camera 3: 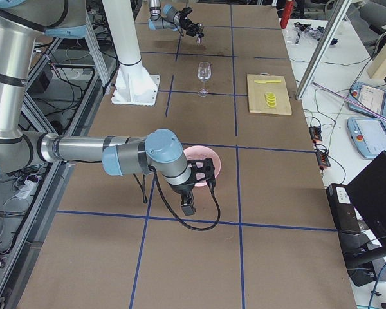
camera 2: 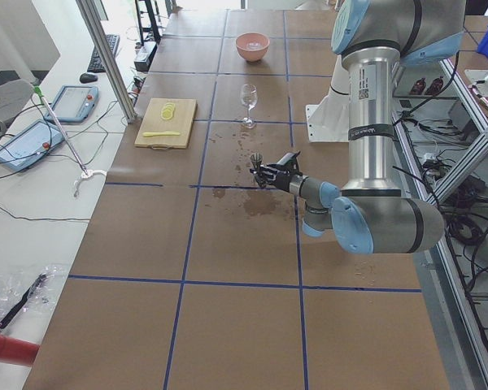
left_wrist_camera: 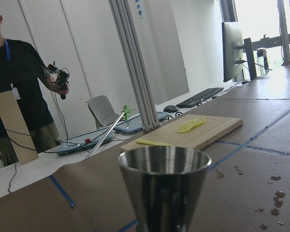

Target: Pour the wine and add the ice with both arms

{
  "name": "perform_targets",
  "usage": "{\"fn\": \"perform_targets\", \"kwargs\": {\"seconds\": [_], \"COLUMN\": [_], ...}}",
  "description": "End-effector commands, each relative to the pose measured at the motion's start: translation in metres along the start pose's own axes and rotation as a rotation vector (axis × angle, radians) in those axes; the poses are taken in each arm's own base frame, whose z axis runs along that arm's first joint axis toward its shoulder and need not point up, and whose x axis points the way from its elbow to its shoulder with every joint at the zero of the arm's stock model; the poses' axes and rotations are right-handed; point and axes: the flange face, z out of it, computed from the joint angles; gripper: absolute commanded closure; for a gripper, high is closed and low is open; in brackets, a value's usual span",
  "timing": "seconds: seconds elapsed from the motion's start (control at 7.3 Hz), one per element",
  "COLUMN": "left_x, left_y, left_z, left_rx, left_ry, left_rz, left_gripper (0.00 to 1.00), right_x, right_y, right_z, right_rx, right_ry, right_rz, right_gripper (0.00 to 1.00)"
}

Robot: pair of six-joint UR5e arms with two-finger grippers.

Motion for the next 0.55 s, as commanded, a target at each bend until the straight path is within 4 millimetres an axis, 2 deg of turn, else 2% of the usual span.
{"fn": "perform_targets", "kwargs": {"seconds": [0.0,0.41], "left_x": [-0.0013,0.0023], "left_y": [0.0182,0.0208], "left_z": [0.0056,0.0154], "left_rx": [-0.019,0.011], "left_ry": [-0.016,-0.071], "left_rz": [-0.141,-0.124], "left_gripper": [1.0,1.0], "right_x": [0.0003,0.0007], "right_y": [0.002,0.0022], "right_z": [-0.0006,-0.0011], "right_rx": [0.001,0.002], "right_ry": [0.0,0.0], "right_rz": [0.004,0.005], "right_gripper": [0.0,0.0]}}
